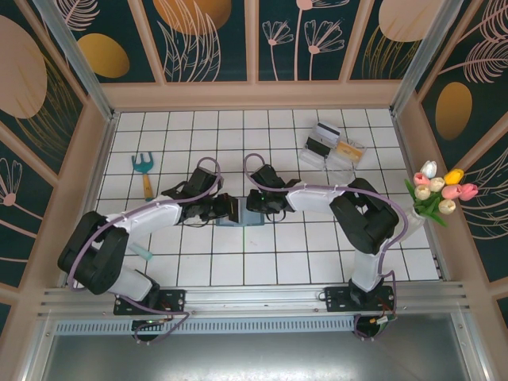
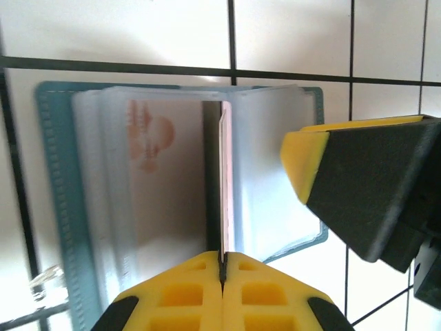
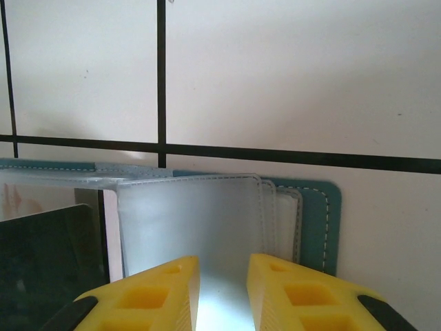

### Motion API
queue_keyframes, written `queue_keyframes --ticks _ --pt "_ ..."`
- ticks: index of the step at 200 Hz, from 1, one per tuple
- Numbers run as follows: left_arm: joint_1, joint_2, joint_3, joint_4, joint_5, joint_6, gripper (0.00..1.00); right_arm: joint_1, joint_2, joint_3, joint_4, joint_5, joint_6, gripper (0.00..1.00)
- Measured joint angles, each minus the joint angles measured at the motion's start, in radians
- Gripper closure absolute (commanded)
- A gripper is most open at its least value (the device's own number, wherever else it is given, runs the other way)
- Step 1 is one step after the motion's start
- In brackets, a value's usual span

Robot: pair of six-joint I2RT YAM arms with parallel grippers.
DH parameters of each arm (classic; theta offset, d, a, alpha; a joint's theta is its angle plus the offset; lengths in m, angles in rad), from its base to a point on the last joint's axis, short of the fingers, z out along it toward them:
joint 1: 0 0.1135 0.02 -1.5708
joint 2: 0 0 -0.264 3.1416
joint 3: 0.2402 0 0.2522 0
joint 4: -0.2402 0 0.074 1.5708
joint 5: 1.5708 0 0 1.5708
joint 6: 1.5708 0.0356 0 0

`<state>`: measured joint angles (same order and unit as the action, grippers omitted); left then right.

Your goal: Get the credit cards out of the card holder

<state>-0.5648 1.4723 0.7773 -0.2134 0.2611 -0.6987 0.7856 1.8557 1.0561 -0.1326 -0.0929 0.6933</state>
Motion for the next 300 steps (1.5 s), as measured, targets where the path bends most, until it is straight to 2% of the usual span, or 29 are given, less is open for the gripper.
queue_keyframes --ticks 24,43,82,122,138,161,195,231,300 --pt "0.0 -0.039 0.041 -0.1 -0.072 0.019 0.98 -0.005 -0.002 0.026 -0.044 -0.015 -0.007 0.68" --pt "0.0 -0.076 0.084 -0.153 -0.133 0.026 0.98 -0.007 -0.017 0.07 -0.075 -0.023 -0.009 0.62" --pt "0.014 -0.186 0.126 -0.171 -0.169 0.016 0.98 -0.015 -0.2 0.096 -0.041 -0.075 -0.008 0.47" --pt "0.079 -0.262 0.133 -0.058 -0.063 -0.058 0.98 -0.084 -0.42 0.011 0.115 -0.169 0.056 0.3" --pt "0.105 -0.266 0.133 0.016 0.005 -0.099 0.98 -0.119 -0.457 -0.03 0.173 -0.216 0.087 0.24" --pt "0.122 -0.256 0.134 0.129 0.117 -0.17 0.98 -0.167 -0.466 -0.099 0.291 -0.312 0.149 0.2" --pt "0.144 -0.217 0.142 0.29 0.271 -0.285 0.98 -0.249 -0.442 -0.155 0.486 -0.483 0.286 0.23" --pt "0.155 -0.142 0.233 0.395 0.384 -0.365 0.98 -0.307 -0.378 -0.124 0.615 -0.604 0.362 0.36" --pt "0.166 -0.06 0.323 0.451 0.463 -0.411 0.98 -0.333 -0.309 -0.049 0.78 -0.744 0.461 0.57"
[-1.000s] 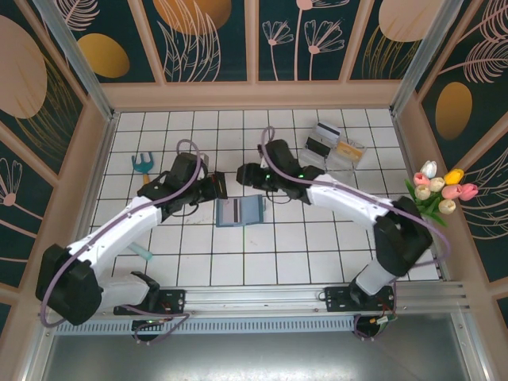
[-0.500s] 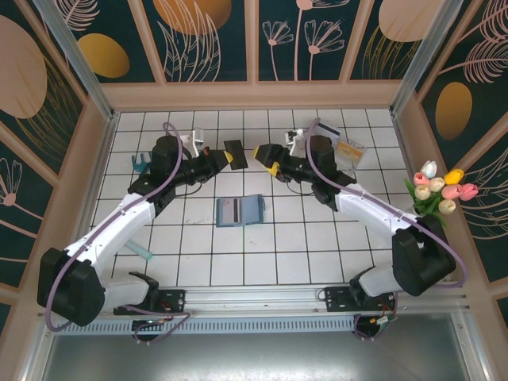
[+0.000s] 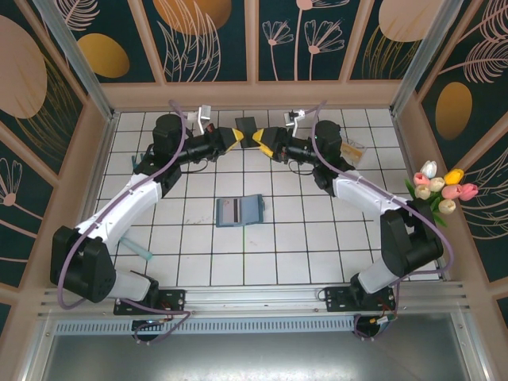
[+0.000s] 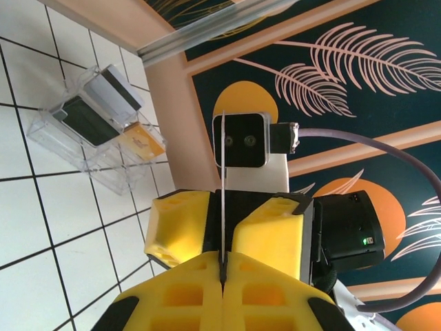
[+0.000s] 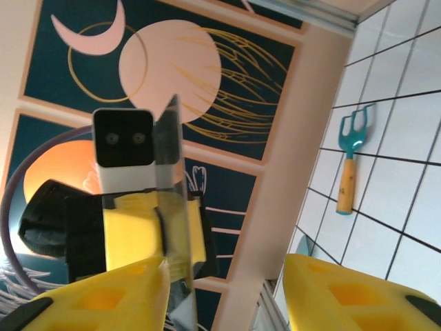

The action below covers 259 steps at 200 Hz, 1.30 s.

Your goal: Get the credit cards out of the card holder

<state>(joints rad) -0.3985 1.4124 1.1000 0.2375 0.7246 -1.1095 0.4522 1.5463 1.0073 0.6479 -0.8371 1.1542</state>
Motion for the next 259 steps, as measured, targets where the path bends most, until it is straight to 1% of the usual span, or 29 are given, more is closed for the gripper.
queue_keyframes --ticks 8,36,75,93,102,109,115,137,154,171,182,209,223,240,259 --pt "0.0 0.002 0.0 0.002 0.003 -0.001 0.98 0.0 0.002 0.0 0.01 -0.006 0.008 0.61" --pt "0.0 0.004 0.0 0.005 0.01 -0.003 0.97 -0.002 0.005 0.0 0.039 -0.018 0.031 0.68" --pt "0.0 0.013 0.0 0.006 0.021 -0.008 0.95 -0.002 0.013 0.0 0.072 -0.026 0.055 0.74" --pt "0.0 0.018 0.0 0.005 0.024 -0.01 0.93 -0.002 0.013 0.0 0.071 -0.025 0.055 0.86" --pt "0.001 0.019 0.0 0.005 0.024 -0.011 0.89 -0.002 0.013 0.0 0.07 -0.025 0.047 0.92" --pt "0.002 0.019 0.0 0.003 0.023 -0.013 0.85 -0.003 0.013 0.0 0.068 -0.025 0.046 0.95" --pt "0.004 0.021 0.0 -0.003 0.023 -0.011 0.81 -0.004 0.013 0.0 0.069 -0.025 0.036 1.0" --pt "0.011 0.027 0.0 -0.034 0.012 -0.008 0.62 -0.006 0.012 0.001 0.021 -0.011 -0.026 1.0" --pt "0.022 0.027 0.0 -0.078 -0.012 0.027 0.46 -0.016 0.012 0.009 -0.082 0.015 -0.122 1.0" --pt "0.035 0.027 0.0 -0.157 -0.058 0.068 0.34 -0.035 0.012 0.041 -0.229 0.053 -0.252 1.0" --pt "0.045 0.027 -0.001 -0.207 -0.094 0.106 0.28 -0.051 0.012 0.077 -0.342 0.092 -0.378 1.0" --pt "0.065 0.027 -0.017 -0.3 -0.19 0.192 0.16 -0.092 0.028 0.201 -0.574 0.188 -0.664 1.0" --pt "0.076 0.027 -0.034 -0.335 -0.241 0.232 0.1 -0.118 0.056 0.266 -0.659 0.236 -0.798 1.0" --pt "0.09 0.025 -0.06 -0.373 -0.297 0.282 0.02 -0.144 0.083 0.297 -0.722 0.283 -0.943 1.0" --pt "0.104 0.01 -0.094 -0.406 -0.352 0.325 0.02 -0.162 0.103 0.3 -0.789 0.344 -1.112 1.0"
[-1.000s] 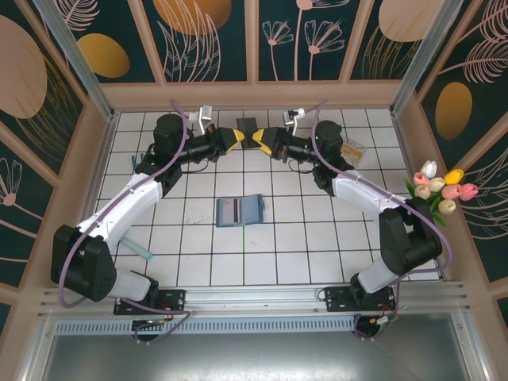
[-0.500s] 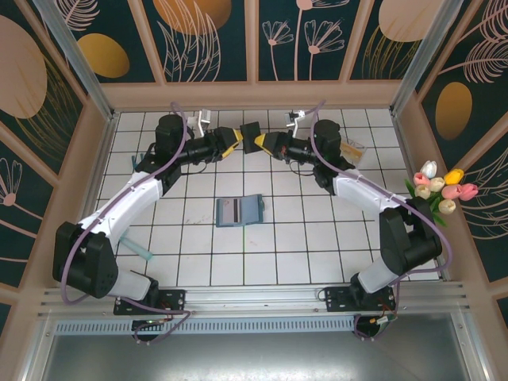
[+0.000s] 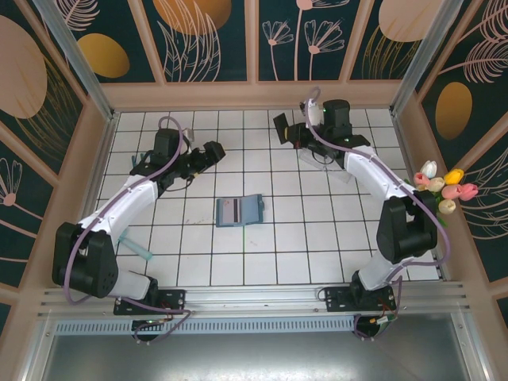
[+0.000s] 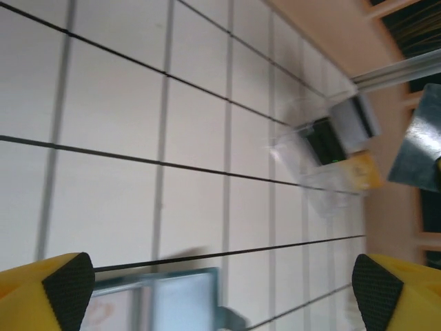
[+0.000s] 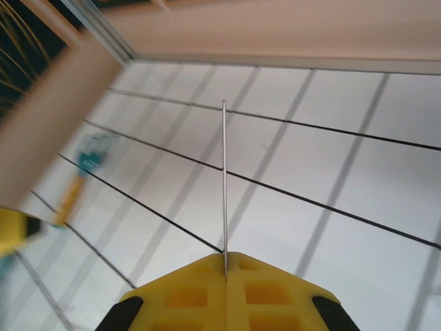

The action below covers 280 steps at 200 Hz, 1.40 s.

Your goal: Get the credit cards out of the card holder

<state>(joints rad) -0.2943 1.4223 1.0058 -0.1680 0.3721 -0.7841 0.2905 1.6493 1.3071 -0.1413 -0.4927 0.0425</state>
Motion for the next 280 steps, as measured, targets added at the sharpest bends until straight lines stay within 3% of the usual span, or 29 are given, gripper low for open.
queue_keyframes --ticks 46,115,199,280 --pt "0.008 -0.082 -0.023 -0.053 -0.084 0.093 0.01 -0.056 0.077 0.056 -0.166 0.033 -0.384 1.0" --pt "0.013 -0.101 -0.023 -0.1 -0.128 0.13 0.01 -0.162 0.195 0.132 -0.317 0.167 -0.678 1.0" --pt "0.013 -0.071 -0.021 -0.129 -0.143 0.145 0.01 -0.168 0.288 0.203 -0.338 0.287 -0.85 1.0" --pt "0.013 -0.043 -0.02 -0.132 -0.144 0.152 0.02 -0.179 0.316 0.231 -0.338 0.312 -0.883 1.0"
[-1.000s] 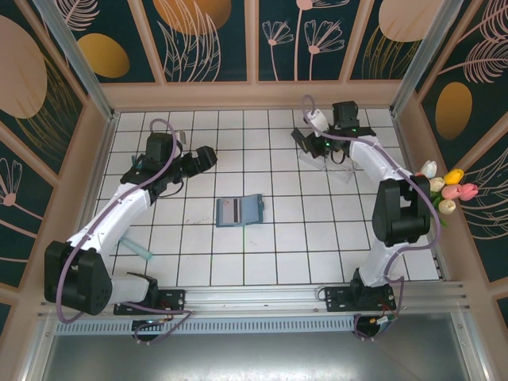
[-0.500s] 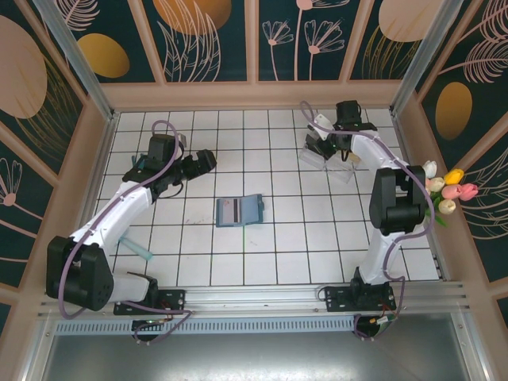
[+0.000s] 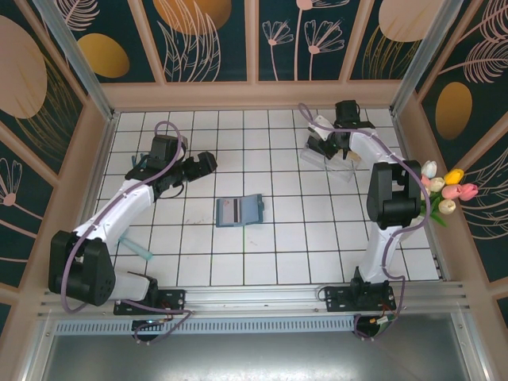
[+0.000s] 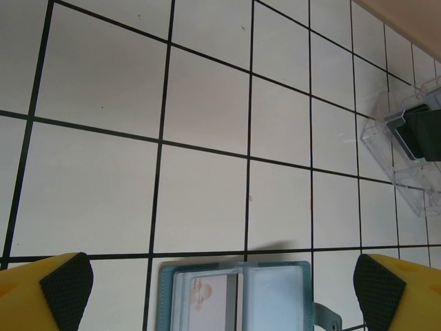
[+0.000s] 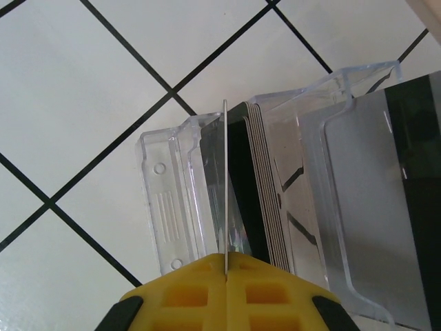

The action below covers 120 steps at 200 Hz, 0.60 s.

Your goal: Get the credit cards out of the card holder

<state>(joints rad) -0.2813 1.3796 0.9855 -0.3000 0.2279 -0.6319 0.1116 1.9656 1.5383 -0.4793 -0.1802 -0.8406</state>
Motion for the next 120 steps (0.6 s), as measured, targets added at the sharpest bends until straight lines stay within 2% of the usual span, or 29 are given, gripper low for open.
queue_keyframes --ticks 111,120 --pt "0.0 0.026 0.0 0.005 0.037 0.0 0.01 -0.013 0.001 0.017 -0.012 -0.002 -0.026 1.0" --pt "0.0 0.026 0.0 0.005 0.04 0.0 0.01 -0.013 0.003 0.017 -0.013 0.001 -0.026 0.97"
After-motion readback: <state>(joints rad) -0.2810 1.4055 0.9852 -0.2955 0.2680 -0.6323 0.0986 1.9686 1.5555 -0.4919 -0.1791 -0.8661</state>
